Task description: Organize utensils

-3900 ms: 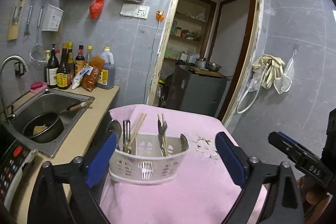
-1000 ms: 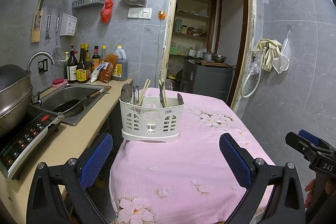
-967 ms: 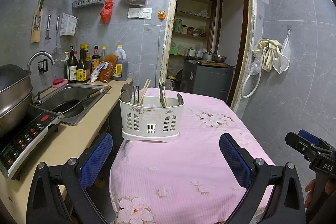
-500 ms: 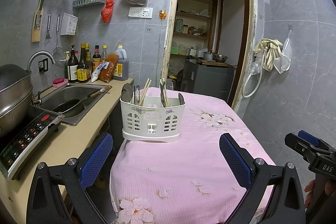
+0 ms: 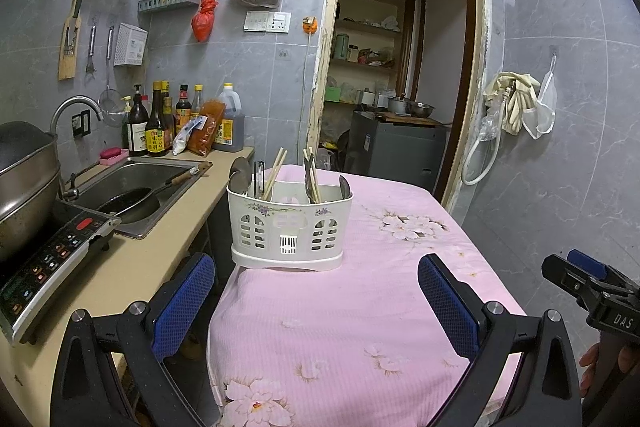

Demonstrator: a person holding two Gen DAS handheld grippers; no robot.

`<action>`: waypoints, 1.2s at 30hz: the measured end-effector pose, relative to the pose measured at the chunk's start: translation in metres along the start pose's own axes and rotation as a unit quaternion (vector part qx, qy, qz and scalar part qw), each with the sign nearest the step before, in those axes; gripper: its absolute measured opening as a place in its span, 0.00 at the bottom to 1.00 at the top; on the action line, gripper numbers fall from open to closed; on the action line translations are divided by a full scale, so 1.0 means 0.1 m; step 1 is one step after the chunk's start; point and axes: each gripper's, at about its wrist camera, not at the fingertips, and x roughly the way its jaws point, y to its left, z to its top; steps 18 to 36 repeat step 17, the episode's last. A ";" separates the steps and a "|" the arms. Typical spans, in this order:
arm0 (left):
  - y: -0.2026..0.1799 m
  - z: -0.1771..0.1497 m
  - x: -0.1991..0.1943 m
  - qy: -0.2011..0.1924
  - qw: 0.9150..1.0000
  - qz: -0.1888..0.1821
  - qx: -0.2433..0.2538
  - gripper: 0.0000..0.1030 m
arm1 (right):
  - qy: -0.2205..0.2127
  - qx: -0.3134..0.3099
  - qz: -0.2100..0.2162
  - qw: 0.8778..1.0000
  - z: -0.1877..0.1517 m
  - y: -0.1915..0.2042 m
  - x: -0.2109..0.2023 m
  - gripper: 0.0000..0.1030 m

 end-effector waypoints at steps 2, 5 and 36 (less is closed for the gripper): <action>0.00 0.00 0.02 0.003 1.000 0.000 0.000 1.00 | 0.001 0.000 -0.001 1.000 0.02 -0.03 0.02 0.99; -0.01 0.01 0.05 0.001 1.000 0.001 0.002 1.00 | 0.003 0.001 -0.002 1.000 0.04 -0.06 0.03 0.99; -0.07 0.00 0.20 0.013 1.000 0.007 -0.002 1.00 | 0.017 0.002 -0.004 1.000 0.10 -0.12 0.14 0.99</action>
